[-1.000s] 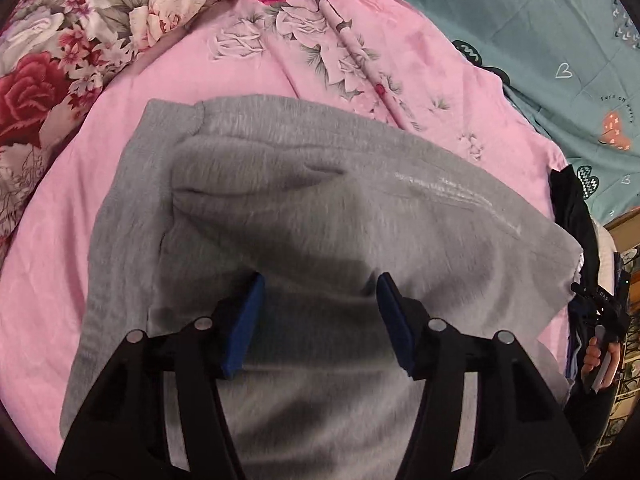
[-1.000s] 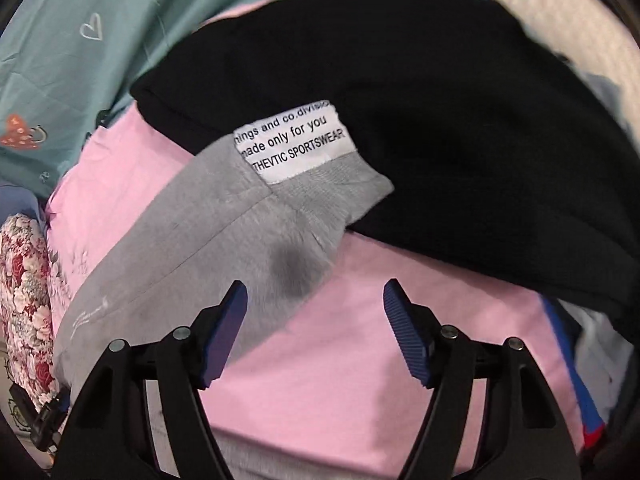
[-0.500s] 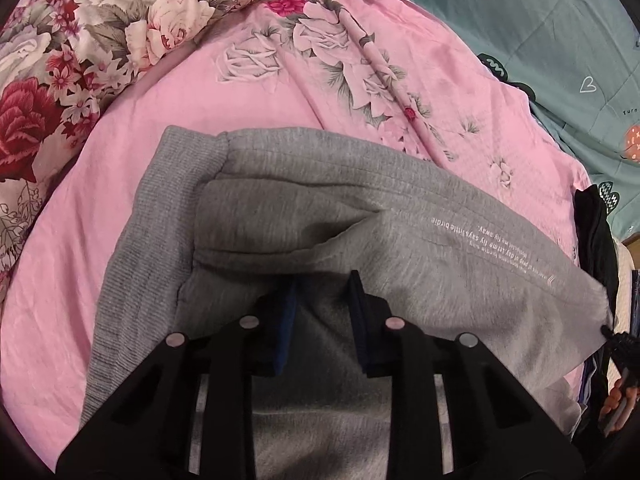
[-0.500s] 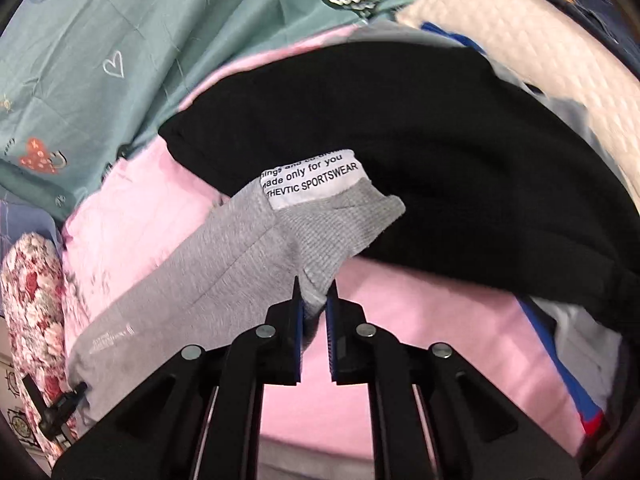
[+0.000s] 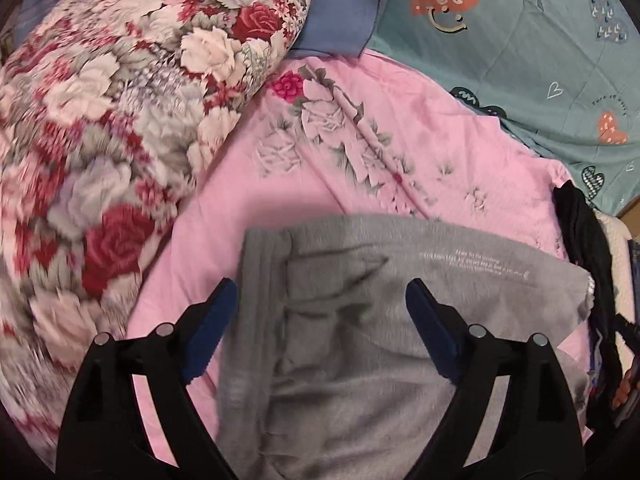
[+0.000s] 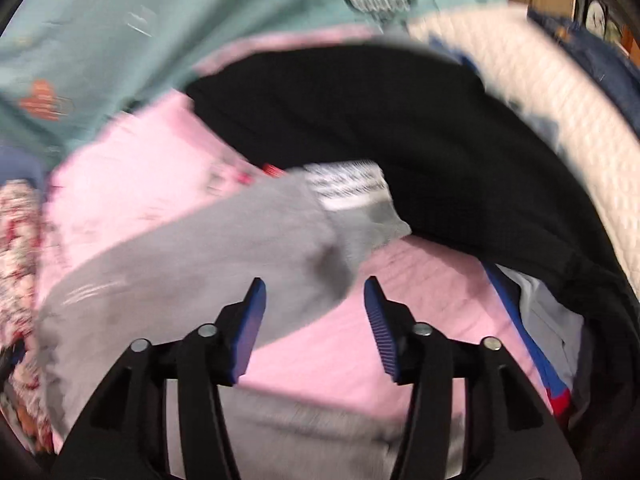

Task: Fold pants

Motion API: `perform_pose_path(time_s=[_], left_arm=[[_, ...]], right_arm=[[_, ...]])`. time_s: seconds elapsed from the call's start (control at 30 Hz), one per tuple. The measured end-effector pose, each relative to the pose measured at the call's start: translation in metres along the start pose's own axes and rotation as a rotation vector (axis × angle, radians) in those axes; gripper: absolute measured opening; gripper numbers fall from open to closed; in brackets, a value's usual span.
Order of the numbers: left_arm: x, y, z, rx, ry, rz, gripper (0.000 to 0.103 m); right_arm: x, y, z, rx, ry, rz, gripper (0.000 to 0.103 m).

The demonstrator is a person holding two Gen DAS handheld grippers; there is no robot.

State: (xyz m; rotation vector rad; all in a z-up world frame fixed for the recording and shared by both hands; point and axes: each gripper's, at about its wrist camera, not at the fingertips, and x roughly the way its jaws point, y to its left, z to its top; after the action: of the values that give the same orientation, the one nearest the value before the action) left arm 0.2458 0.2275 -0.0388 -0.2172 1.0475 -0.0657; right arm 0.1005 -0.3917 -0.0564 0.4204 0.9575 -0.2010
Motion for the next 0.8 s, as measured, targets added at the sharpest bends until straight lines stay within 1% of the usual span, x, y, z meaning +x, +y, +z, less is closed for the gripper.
perform_pose_path(time_s=[0.07, 0.1, 0.17, 0.2, 0.27, 0.37, 0.47, 0.5, 0.53, 0.57, 0.6, 0.63, 0.67, 0.7, 0.73, 0.8], left_arm=[[0.010, 0.008, 0.020, 0.007, 0.020, -0.010, 0.088], [0.019, 0.010, 0.030, 0.023, 0.036, -0.029, 0.088], [0.042, 0.011, 0.046, 0.076, 0.088, -0.090, 0.088], [0.055, 0.011, 0.052, 0.098, 0.116, -0.113, 0.088], [0.074, 0.010, 0.057, 0.128, 0.161, -0.139, 0.088], [0.098, 0.002, 0.059, 0.184, 0.221, -0.181, 0.088], [0.117, -0.011, 0.047, 0.265, 0.281, -0.214, 0.088], [0.123, -0.015, 0.044, 0.287, 0.297, -0.204, 0.088], [0.129, -0.018, 0.039, 0.313, 0.298, -0.171, 0.086], [0.131, -0.020, 0.034, 0.332, 0.279, -0.144, 0.076], [0.130, -0.019, 0.032, 0.346, 0.245, -0.124, 0.068], [0.126, -0.015, 0.031, 0.338, 0.198, -0.111, 0.041], [0.124, -0.007, 0.032, 0.299, 0.181, -0.145, 0.030], [0.121, 0.003, 0.032, 0.244, 0.161, -0.200, 0.026], [0.118, 0.010, 0.031, 0.218, 0.136, -0.231, 0.023], [0.113, 0.015, 0.024, 0.208, 0.077, -0.253, 0.023]], right_arm=[[-0.025, 0.006, -0.019, -0.008, -0.032, 0.087, 0.055], [-0.029, 0.012, -0.027, -0.010, -0.038, 0.116, 0.055], [-0.035, 0.021, -0.045, -0.026, -0.032, 0.147, 0.055], [-0.033, 0.029, -0.046, -0.036, -0.021, 0.152, 0.055], [-0.032, 0.034, -0.054, -0.044, 0.005, 0.152, 0.055], [-0.036, 0.025, -0.070, -0.015, 0.023, 0.120, 0.055], [-0.043, 0.018, -0.085, 0.021, 0.030, 0.083, 0.055], [-0.042, 0.013, -0.086, 0.028, 0.031, 0.072, 0.055], [-0.042, 0.013, -0.085, 0.030, 0.031, 0.060, 0.055], [-0.040, 0.012, -0.085, 0.028, 0.032, 0.052, 0.055], [-0.038, 0.016, -0.082, 0.019, 0.034, 0.046, 0.055], [-0.034, 0.021, -0.078, 0.003, 0.036, 0.044, 0.055], [-0.031, 0.029, -0.073, -0.021, 0.039, 0.045, 0.055], [-0.027, 0.041, -0.067, -0.056, 0.043, 0.052, 0.055], [-0.022, 0.056, -0.062, -0.097, 0.049, 0.066, 0.055], [-0.010, 0.089, -0.051, -0.185, 0.057, 0.109, 0.055]])
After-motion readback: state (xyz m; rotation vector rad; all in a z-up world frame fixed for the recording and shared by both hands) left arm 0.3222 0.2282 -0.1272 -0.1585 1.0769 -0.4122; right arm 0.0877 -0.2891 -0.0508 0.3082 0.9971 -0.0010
